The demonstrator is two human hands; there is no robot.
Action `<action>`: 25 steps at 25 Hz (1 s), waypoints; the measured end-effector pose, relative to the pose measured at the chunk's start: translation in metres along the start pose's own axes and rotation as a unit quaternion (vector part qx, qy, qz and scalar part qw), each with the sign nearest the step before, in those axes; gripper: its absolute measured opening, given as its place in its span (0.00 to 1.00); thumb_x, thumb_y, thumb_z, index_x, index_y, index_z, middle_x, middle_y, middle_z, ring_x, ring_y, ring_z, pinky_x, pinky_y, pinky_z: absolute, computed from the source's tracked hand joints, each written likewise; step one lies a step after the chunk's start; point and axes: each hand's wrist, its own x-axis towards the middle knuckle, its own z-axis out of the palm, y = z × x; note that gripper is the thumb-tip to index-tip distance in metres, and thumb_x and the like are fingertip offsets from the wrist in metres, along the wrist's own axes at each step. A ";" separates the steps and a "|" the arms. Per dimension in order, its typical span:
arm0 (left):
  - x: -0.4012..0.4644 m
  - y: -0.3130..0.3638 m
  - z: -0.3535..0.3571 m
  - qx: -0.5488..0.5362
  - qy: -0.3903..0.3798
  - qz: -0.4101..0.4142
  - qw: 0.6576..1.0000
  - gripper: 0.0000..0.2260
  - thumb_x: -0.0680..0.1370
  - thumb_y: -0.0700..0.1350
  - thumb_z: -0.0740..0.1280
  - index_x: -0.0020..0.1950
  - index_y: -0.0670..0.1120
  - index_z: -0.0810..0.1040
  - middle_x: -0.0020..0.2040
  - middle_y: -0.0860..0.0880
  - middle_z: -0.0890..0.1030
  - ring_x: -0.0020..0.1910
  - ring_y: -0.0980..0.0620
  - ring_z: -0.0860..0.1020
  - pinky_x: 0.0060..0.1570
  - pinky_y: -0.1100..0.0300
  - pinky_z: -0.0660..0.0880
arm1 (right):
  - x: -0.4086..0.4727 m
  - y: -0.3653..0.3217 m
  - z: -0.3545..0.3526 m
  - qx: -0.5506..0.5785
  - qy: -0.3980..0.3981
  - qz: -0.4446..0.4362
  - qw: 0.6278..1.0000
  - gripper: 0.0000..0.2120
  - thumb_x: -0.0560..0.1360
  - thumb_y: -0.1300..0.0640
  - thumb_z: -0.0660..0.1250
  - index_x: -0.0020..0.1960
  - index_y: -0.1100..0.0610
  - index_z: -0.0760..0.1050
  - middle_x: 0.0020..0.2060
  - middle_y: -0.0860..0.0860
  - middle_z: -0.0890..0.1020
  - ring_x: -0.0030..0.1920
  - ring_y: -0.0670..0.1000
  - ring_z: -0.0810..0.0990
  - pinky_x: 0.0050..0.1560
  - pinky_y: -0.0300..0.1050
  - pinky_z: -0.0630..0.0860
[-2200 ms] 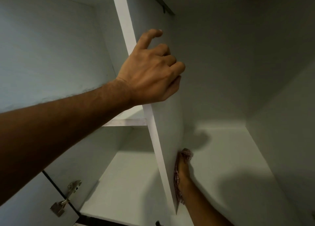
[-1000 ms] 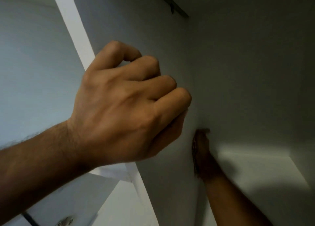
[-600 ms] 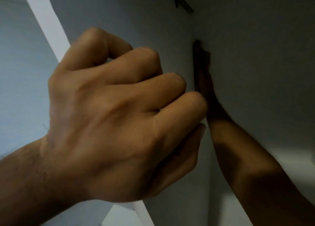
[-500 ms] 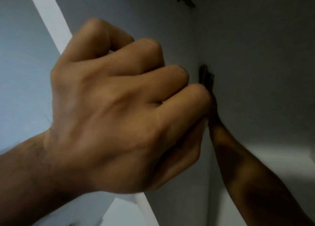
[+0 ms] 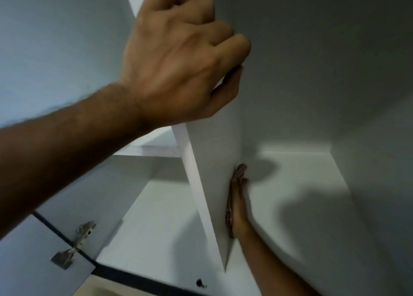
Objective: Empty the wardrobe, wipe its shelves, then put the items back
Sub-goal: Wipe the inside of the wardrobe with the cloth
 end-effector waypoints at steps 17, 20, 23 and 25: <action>-0.026 0.050 0.009 -0.333 0.203 -0.500 0.773 0.32 0.77 0.40 0.63 0.79 0.32 0.56 0.79 0.36 0.61 0.78 0.41 0.62 0.76 0.53 0.63 | -0.186 -0.112 -0.032 0.357 0.121 0.146 0.914 0.24 0.83 0.49 0.57 0.65 0.67 0.77 0.60 0.66 0.80 0.58 0.66 0.78 0.71 0.63 0.67; -0.030 0.051 0.012 -0.341 0.202 -0.494 0.774 0.32 0.78 0.44 0.63 0.79 0.36 0.57 0.77 0.39 0.66 0.73 0.40 0.68 0.71 0.52 0.67 | -0.203 -0.202 -0.049 0.301 0.181 -0.083 0.933 0.22 0.82 0.47 0.58 0.62 0.63 0.79 0.58 0.61 0.83 0.58 0.62 0.79 0.70 0.60 0.68; -0.029 0.050 0.013 -0.336 0.210 -0.487 0.778 0.31 0.79 0.47 0.61 0.79 0.38 0.59 0.74 0.38 0.69 0.69 0.38 0.72 0.65 0.46 0.71 | -0.231 -0.294 -0.053 -0.053 0.282 -0.467 0.836 0.09 0.83 0.54 0.59 0.52 0.53 0.78 0.46 0.47 0.83 0.50 0.48 0.79 0.56 0.46 0.74; -0.028 0.050 0.014 -0.339 0.213 -0.484 0.778 0.30 0.80 0.47 0.61 0.79 0.38 0.60 0.74 0.38 0.70 0.69 0.37 0.72 0.64 0.44 0.71 | -0.231 -0.339 -0.065 -0.368 0.318 -0.582 0.652 0.09 0.83 0.56 0.59 0.55 0.56 0.77 0.51 0.50 0.81 0.56 0.50 0.78 0.56 0.48 0.74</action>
